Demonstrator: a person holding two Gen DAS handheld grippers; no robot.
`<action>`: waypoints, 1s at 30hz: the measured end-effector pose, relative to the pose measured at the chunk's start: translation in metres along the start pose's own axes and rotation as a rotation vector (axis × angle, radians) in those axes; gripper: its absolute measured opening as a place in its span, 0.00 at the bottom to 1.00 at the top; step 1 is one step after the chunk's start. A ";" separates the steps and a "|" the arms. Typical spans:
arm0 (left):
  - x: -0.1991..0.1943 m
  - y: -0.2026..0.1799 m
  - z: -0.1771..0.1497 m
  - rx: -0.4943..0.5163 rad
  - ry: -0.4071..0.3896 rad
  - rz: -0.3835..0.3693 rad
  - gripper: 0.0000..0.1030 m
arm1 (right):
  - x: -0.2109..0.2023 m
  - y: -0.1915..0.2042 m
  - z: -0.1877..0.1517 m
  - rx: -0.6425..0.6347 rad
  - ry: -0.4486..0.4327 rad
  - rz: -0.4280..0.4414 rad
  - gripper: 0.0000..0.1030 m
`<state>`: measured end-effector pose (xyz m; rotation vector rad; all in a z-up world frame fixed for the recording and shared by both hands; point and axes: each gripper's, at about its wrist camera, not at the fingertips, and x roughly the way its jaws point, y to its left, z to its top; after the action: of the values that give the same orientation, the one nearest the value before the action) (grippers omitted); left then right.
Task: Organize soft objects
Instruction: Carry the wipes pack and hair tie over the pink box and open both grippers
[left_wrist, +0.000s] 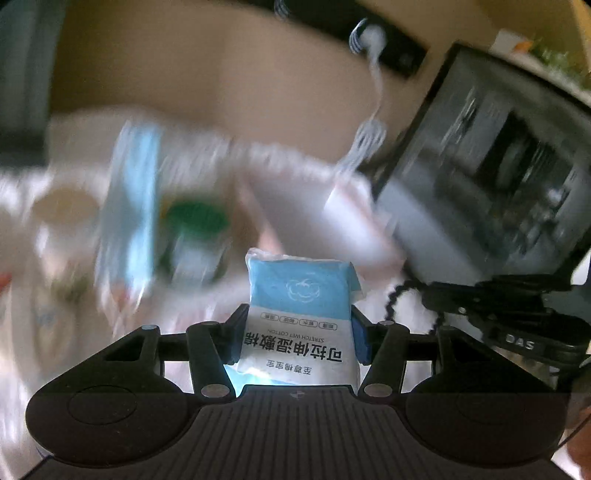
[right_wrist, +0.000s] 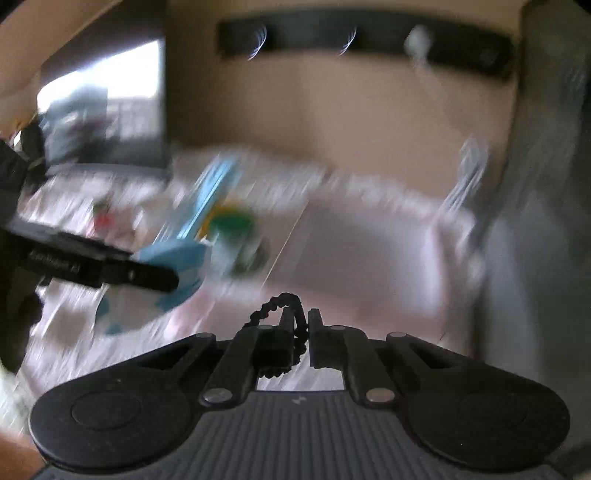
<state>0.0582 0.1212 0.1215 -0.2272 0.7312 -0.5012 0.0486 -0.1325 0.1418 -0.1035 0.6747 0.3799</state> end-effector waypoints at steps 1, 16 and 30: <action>0.004 -0.005 0.013 0.019 -0.024 -0.005 0.58 | 0.003 -0.005 0.010 0.003 -0.032 -0.032 0.07; 0.218 -0.053 0.102 0.094 0.152 0.032 0.57 | 0.068 -0.070 -0.002 0.182 0.008 -0.262 0.37; 0.129 -0.020 0.063 -0.017 -0.021 -0.003 0.56 | 0.037 -0.050 -0.042 0.179 0.062 -0.241 0.55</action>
<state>0.1761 0.0399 0.1001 -0.2486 0.7153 -0.4948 0.0688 -0.1765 0.0845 -0.0258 0.7452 0.0839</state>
